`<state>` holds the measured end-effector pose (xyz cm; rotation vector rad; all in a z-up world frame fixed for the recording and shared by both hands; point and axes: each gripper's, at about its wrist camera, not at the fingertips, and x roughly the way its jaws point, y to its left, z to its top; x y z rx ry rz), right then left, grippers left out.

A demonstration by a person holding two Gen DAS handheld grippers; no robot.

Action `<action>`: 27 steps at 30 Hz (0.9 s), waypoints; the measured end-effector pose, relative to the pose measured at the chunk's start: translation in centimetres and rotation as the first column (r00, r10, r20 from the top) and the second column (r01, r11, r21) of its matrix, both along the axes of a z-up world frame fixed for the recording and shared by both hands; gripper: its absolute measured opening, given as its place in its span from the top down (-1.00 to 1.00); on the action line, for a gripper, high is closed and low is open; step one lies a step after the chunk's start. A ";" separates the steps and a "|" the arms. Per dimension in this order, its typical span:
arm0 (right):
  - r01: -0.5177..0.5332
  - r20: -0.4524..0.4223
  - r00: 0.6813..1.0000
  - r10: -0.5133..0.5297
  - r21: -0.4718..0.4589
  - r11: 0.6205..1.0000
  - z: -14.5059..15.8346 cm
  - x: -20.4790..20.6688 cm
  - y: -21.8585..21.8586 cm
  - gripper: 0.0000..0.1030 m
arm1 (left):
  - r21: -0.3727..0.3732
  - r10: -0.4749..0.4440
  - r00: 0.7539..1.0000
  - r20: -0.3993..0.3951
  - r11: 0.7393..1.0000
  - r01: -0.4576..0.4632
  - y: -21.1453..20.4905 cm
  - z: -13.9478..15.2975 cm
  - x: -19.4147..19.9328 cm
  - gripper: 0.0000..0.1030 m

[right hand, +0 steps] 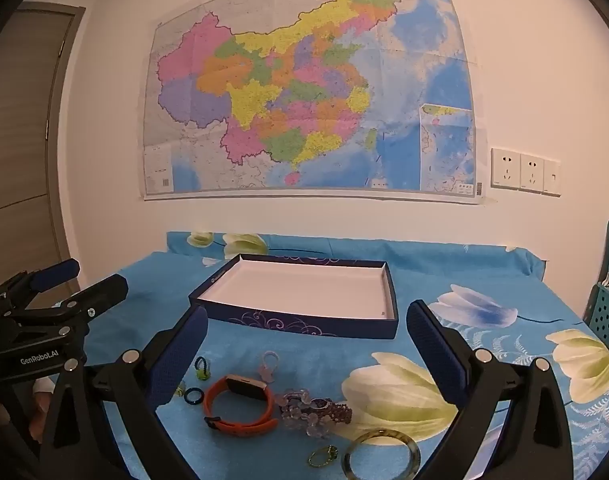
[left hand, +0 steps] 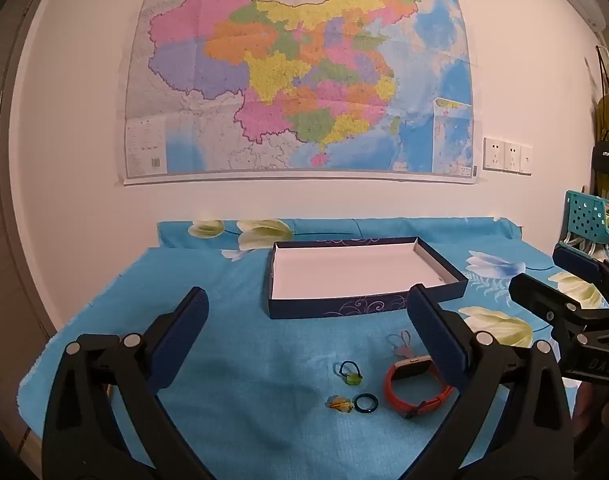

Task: Organize jewelry

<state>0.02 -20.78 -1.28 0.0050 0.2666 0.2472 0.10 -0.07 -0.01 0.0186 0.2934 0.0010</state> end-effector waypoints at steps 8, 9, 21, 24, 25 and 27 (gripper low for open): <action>-0.007 -0.013 1.000 0.007 0.007 1.000 -0.4 0.2 0.0 -0.87 | 0.002 0.001 1.000 0.014 1.000 -0.002 0.1 0.2 -0.5 -0.90; -0.004 -0.014 1.000 0.004 0.009 1.000 -0.7 0.0 0.3 -0.87 | 0.002 0.001 1.000 0.013 1.000 -0.001 0.1 0.2 -0.5 -0.90; -0.010 -0.004 1.000 0.010 0.030 1.000 -0.5 0.0 -0.4 -0.87 | -0.001 0.001 1.000 0.014 1.000 -0.001 0.0 0.0 -0.6 -0.90; -0.011 -0.007 1.000 0.011 0.032 0.999 -0.3 0.0 -0.4 -0.87 | 0.000 0.003 1.000 0.017 1.000 -0.003 0.4 0.8 -0.7 -0.90; -0.012 -0.008 1.000 0.012 0.031 0.999 -0.3 0.0 -0.4 -0.87 | 0.001 0.003 1.000 0.017 1.000 -0.003 0.4 0.9 -0.7 -0.90; -0.009 -0.006 1.000 0.010 0.032 0.999 -0.4 0.0 -0.5 -0.87 | 0.002 0.004 1.000 0.015 1.000 -0.004 0.4 0.8 -0.6 -0.90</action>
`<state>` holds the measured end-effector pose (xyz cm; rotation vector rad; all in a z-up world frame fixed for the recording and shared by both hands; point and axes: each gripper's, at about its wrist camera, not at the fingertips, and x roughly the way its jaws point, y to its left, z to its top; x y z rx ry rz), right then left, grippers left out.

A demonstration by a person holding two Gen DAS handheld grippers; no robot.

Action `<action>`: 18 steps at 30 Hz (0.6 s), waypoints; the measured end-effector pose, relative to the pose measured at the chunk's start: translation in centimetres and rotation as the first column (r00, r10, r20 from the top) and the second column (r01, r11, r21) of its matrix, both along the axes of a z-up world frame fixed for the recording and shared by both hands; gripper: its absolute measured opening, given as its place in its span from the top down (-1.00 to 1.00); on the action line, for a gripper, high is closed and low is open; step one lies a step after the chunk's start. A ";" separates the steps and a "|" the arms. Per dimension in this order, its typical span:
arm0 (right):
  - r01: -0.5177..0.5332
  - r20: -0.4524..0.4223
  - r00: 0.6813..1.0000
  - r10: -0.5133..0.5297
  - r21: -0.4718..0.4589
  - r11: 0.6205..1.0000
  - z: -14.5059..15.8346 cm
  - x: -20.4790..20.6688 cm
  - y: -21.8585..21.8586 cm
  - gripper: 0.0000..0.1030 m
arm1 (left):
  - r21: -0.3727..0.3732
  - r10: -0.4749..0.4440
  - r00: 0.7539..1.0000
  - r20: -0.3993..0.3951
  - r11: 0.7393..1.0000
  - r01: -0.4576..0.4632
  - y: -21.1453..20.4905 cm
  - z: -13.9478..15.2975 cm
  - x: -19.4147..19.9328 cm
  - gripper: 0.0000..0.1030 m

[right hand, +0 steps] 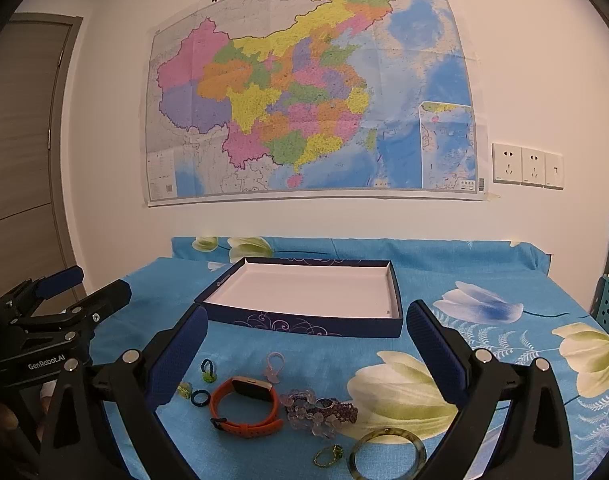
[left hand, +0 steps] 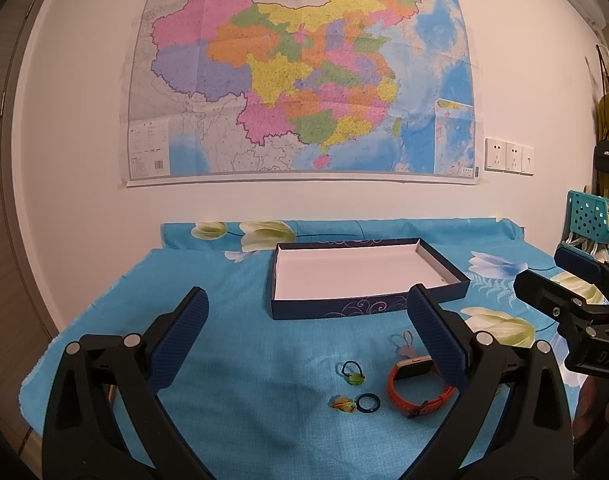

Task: Organize jewelry

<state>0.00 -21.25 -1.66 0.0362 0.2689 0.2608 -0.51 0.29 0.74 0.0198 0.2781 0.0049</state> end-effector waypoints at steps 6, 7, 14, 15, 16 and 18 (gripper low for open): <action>-0.007 -0.003 1.000 0.007 0.004 1.000 -0.1 -0.1 0.1 -0.87 | -0.001 0.003 1.000 0.004 1.000 -0.003 0.0 0.0 -0.1 -0.90; -0.007 -0.003 1.000 0.007 0.004 1.000 -0.2 0.0 0.1 -0.87 | -0.001 0.003 1.000 0.004 1.000 -0.003 0.0 0.1 -0.2 -0.90; -0.005 -0.006 1.000 0.005 0.005 1.000 -0.2 0.0 0.1 -0.87 | 0.001 0.002 1.000 0.002 1.000 -0.002 -0.1 0.0 0.0 -0.90; -0.006 -0.006 1.000 0.006 0.005 1.000 -0.2 0.0 0.1 -0.87 | 0.001 0.002 1.000 0.003 1.000 -0.002 -0.1 -0.1 0.0 -0.90; -0.005 -0.007 1.000 0.006 0.003 1.000 -0.2 0.0 0.1 -0.87 | 0.001 0.003 1.000 0.003 1.000 -0.003 -0.1 -0.1 0.0 -0.90; -0.003 -0.006 1.000 0.003 0.003 1.000 -0.3 -0.1 0.2 -0.87 | 0.000 0.003 1.000 0.004 1.000 -0.003 0.0 -0.1 -0.1 -0.90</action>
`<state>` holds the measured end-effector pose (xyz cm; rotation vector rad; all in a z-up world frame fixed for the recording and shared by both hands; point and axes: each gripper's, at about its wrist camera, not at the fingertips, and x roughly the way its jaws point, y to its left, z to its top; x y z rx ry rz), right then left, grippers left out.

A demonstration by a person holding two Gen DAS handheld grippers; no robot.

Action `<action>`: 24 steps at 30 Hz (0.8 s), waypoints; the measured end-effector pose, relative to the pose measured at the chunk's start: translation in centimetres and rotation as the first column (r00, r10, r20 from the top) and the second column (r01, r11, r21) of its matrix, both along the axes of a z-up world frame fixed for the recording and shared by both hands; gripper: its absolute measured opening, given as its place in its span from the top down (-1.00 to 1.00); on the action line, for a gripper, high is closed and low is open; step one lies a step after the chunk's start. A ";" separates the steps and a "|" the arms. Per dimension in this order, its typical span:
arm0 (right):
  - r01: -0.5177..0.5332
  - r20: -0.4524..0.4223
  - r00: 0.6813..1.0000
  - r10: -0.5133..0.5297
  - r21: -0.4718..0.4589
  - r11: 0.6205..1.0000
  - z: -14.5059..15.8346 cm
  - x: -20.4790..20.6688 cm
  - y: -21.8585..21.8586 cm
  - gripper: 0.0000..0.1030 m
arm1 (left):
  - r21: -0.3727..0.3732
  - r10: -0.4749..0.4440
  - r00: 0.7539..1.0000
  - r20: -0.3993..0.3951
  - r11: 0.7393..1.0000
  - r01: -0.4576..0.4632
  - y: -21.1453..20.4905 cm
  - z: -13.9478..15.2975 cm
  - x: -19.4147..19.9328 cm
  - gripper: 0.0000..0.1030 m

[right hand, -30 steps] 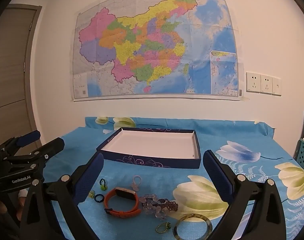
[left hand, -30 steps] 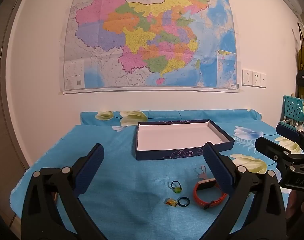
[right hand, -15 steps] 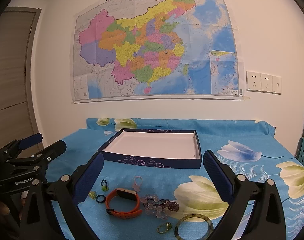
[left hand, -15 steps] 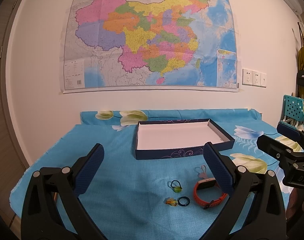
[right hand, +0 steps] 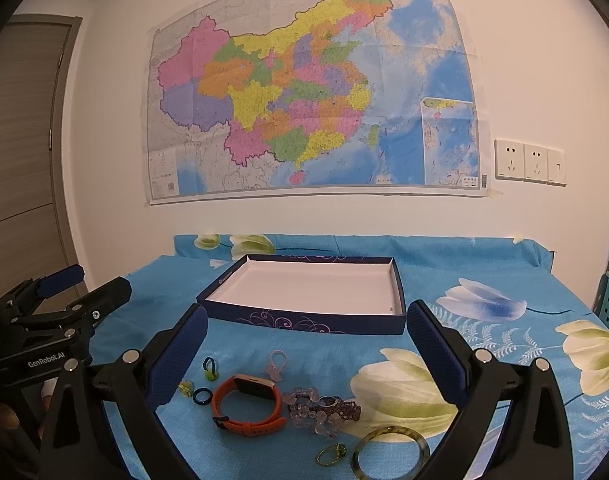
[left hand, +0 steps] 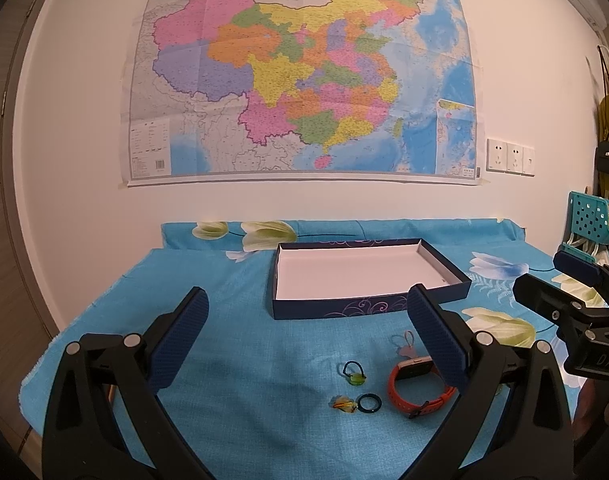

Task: Organize jewelry

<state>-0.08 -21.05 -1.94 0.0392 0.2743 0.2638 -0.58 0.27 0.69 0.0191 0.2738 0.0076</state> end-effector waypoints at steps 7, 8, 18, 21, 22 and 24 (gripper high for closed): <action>0.009 -0.004 1.000 -0.009 0.002 1.000 -0.4 0.3 0.0 -0.87 | 0.000 0.010 1.000 0.003 1.000 -0.010 0.9 0.4 -0.1 -0.90; 0.008 -0.004 1.000 -0.008 0.004 1.000 -0.5 0.3 0.0 -0.87 | 0.002 0.010 1.000 0.004 1.000 -0.010 0.9 0.4 -0.2 -0.90; 0.012 0.002 1.000 -0.012 0.002 1.000 -0.3 0.2 -0.2 -0.87 | 0.008 0.019 1.000 0.024 1.000 -0.019 1.0 0.7 -0.2 -0.90; 0.012 0.003 1.000 -0.012 0.003 1.000 -0.3 0.2 -0.2 -0.87 | 0.010 0.022 0.999 0.028 1.000 -0.022 0.8 0.7 -0.3 -0.90; 0.012 0.006 1.000 -0.012 0.004 1.000 -0.4 0.1 -0.3 -0.87 | 0.012 0.023 0.999 0.030 1.000 -0.024 0.7 0.7 -0.3 -0.90; 0.013 0.005 1.000 -0.013 0.005 1.000 -0.2 0.2 -0.3 -0.87 | 0.011 0.024 0.999 0.032 1.000 -0.025 0.8 0.7 -0.3 -0.90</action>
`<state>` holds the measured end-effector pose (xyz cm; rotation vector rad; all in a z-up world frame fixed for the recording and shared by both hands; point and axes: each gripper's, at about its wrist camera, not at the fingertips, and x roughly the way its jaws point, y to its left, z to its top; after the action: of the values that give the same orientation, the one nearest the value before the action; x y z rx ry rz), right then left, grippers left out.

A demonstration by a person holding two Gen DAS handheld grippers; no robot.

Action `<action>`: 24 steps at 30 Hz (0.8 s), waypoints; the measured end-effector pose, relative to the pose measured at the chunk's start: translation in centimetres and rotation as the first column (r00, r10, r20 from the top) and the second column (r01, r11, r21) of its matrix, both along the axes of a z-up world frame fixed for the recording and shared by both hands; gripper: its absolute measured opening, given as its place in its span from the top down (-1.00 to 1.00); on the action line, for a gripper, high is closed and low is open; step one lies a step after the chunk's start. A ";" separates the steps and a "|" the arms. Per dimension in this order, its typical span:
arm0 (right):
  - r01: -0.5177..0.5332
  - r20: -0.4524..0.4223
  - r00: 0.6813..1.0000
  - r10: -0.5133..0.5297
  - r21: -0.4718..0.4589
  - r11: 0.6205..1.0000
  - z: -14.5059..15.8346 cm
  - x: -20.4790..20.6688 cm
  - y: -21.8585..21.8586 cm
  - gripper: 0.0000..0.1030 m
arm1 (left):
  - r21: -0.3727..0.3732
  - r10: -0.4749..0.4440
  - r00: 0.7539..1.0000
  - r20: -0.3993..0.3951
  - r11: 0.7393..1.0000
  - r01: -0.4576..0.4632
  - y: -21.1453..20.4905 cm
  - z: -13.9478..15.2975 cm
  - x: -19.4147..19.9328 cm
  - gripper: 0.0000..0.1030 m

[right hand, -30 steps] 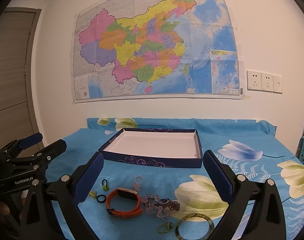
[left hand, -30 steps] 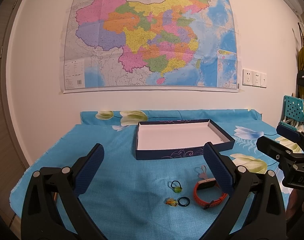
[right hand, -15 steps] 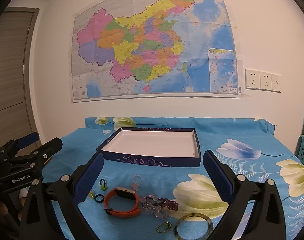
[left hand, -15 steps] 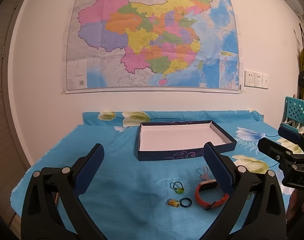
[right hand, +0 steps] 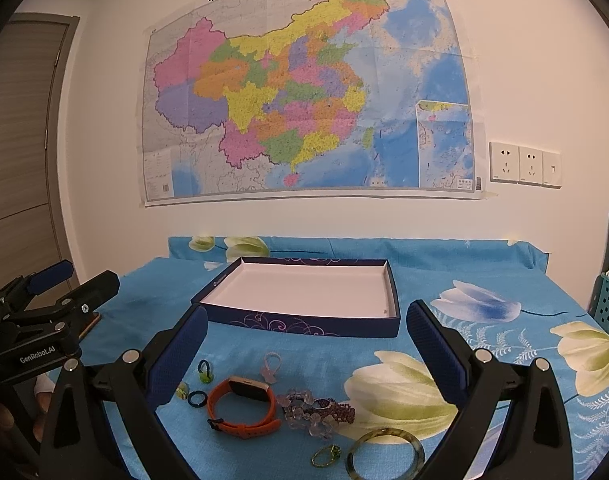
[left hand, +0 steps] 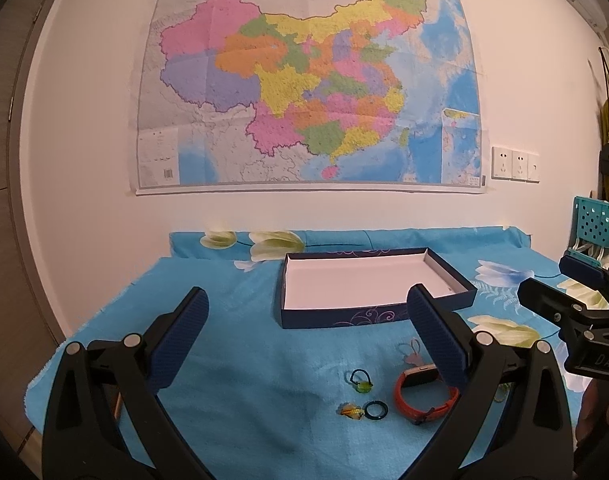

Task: Organize jewelry

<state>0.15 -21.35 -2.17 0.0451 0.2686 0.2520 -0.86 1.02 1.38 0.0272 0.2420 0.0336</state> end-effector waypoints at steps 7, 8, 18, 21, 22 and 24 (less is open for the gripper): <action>0.001 0.003 1.000 -0.001 0.001 1.000 -0.1 -0.1 0.0 -0.87 | 0.000 0.000 1.000 0.001 1.000 0.000 -0.1 -0.1 0.0 -0.90; 0.001 0.003 1.000 -0.001 0.001 1.000 0.0 -0.1 0.0 -0.87 | 0.000 0.000 1.000 0.000 1.000 0.000 -0.1 -0.1 0.1 -0.90; -0.003 -0.005 1.000 0.003 0.001 1.000 0.0 0.1 0.0 -0.87 | 0.001 0.001 1.000 0.002 1.000 -0.001 -0.1 -0.2 0.0 -0.90; -0.002 -0.006 1.000 0.002 0.000 1.000 0.0 0.2 0.1 -0.87 | 0.000 0.001 1.000 0.002 1.000 -0.001 -0.2 -0.3 0.0 -0.90; -0.002 -0.005 1.000 0.002 0.001 1.000 0.0 0.2 0.0 -0.87 | 0.001 0.002 1.000 0.002 1.000 -0.002 -0.2 -0.3 0.0 -0.90; -0.004 -0.006 1.000 0.004 -0.001 1.000 0.0 0.2 0.0 -0.87 | 0.000 0.001 1.000 0.001 1.000 -0.001 -0.2 -0.4 0.1 -0.90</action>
<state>0.37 -21.31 -2.15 0.0448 0.2751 0.2554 -0.81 0.86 1.02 0.0266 0.2410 0.0347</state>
